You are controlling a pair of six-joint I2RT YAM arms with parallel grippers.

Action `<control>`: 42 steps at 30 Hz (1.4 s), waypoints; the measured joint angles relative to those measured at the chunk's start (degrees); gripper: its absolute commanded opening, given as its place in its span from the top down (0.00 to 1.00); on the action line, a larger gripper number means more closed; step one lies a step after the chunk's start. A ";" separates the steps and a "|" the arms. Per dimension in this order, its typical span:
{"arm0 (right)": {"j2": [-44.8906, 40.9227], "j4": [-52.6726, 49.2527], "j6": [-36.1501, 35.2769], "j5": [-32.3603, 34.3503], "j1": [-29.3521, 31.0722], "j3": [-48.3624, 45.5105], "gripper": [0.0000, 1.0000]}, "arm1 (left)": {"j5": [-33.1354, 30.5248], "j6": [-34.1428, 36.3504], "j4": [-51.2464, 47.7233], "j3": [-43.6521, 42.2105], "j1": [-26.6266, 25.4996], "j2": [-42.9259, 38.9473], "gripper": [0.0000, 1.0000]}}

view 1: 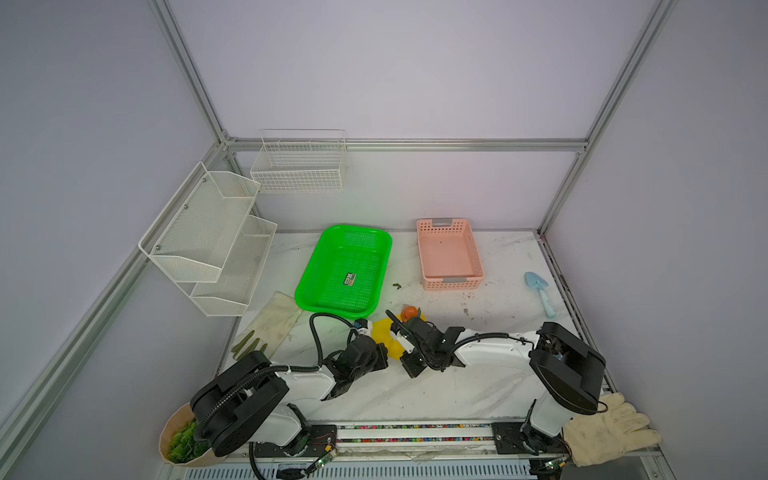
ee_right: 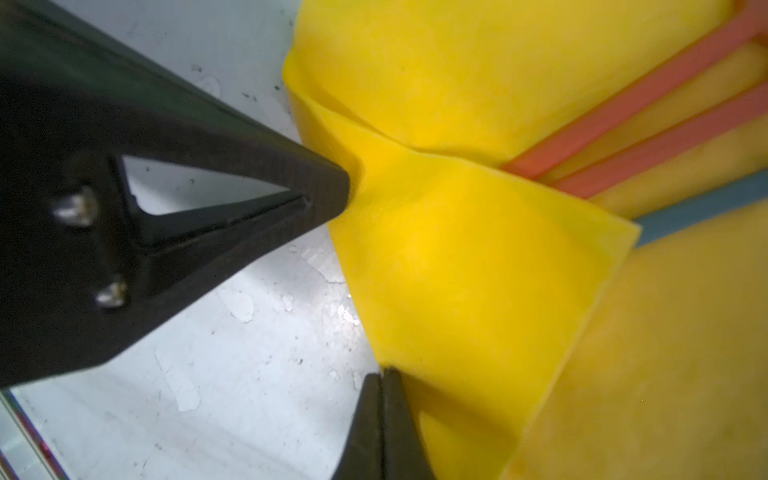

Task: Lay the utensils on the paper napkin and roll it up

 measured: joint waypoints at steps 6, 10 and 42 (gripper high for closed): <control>-0.90 0.20 -0.02 0.00 -0.17 0.02 1.00 | 0.02 0.26 -0.04 0.04 0.00 0.00 1.00; -0.63 1.16 0.11 -0.20 -0.52 -0.72 1.00 | 0.02 0.26 -0.07 0.04 0.00 0.00 1.00; -3.89 3.87 4.74 -3.96 -5.03 -5.81 1.00 | 0.00 0.26 -0.20 0.11 0.00 0.00 1.00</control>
